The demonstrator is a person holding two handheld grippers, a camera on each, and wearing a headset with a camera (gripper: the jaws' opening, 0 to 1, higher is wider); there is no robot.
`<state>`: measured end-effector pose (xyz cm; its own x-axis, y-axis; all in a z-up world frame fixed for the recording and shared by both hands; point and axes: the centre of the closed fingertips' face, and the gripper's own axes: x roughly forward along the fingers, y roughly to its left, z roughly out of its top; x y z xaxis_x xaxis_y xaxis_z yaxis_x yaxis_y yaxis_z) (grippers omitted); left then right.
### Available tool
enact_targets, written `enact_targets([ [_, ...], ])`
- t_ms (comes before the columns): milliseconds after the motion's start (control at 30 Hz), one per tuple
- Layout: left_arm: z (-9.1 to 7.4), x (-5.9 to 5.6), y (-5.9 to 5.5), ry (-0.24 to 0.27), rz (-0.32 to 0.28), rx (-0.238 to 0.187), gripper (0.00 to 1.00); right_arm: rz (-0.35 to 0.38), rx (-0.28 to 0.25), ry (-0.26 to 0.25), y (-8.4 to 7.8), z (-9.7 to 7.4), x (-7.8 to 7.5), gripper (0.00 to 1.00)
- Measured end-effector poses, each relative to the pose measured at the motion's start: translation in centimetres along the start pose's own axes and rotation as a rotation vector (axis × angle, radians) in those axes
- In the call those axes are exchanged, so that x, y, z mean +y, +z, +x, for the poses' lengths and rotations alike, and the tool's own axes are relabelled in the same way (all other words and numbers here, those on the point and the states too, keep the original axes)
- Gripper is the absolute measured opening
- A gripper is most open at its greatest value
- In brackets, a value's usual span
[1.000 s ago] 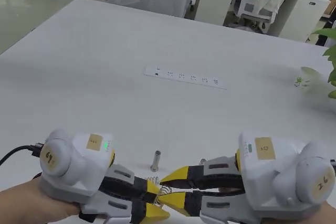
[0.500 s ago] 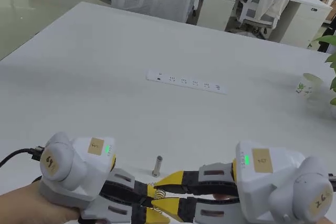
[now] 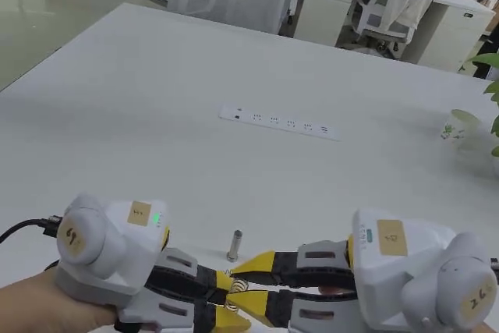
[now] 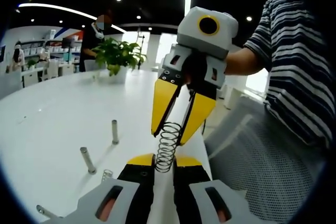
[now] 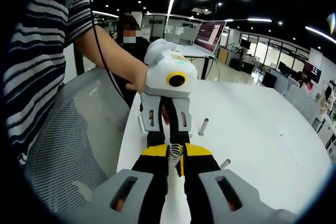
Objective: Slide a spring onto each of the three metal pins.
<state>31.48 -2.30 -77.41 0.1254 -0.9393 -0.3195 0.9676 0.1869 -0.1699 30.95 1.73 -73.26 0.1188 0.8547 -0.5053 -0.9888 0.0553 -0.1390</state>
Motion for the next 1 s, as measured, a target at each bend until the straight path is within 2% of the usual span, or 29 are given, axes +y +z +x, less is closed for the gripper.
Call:
enact_targets([
  [233,-0.7,0.4,-0.5,0.020,-0.026,0.005,0.10,-0.002,0.003,-0.019,-0.1,-0.1,-0.4,0.07],
  [500,-2.2,1.0,-1.1,0.054,-0.064,0.009,0.19,-0.010,0.019,-0.026,-0.5,-0.1,-0.7,0.07],
  [567,-2.6,1.1,-1.2,0.058,-0.086,0.007,0.24,-0.012,0.023,-0.025,-0.6,-0.1,-0.7,0.07],
  [700,-3.4,1.2,-1.6,0.075,-0.084,0.010,0.35,-0.014,0.025,-0.029,-0.7,0.0,-0.7,0.07],
  [867,-3.9,1.3,-1.8,0.092,-0.096,0.011,0.40,-0.016,0.029,-0.035,-0.8,0.0,-0.8,0.07],
  [1000,-4.2,1.2,-1.7,0.104,-0.102,0.006,0.48,-0.021,0.035,-0.039,-0.9,0.1,-0.9,0.07],
])
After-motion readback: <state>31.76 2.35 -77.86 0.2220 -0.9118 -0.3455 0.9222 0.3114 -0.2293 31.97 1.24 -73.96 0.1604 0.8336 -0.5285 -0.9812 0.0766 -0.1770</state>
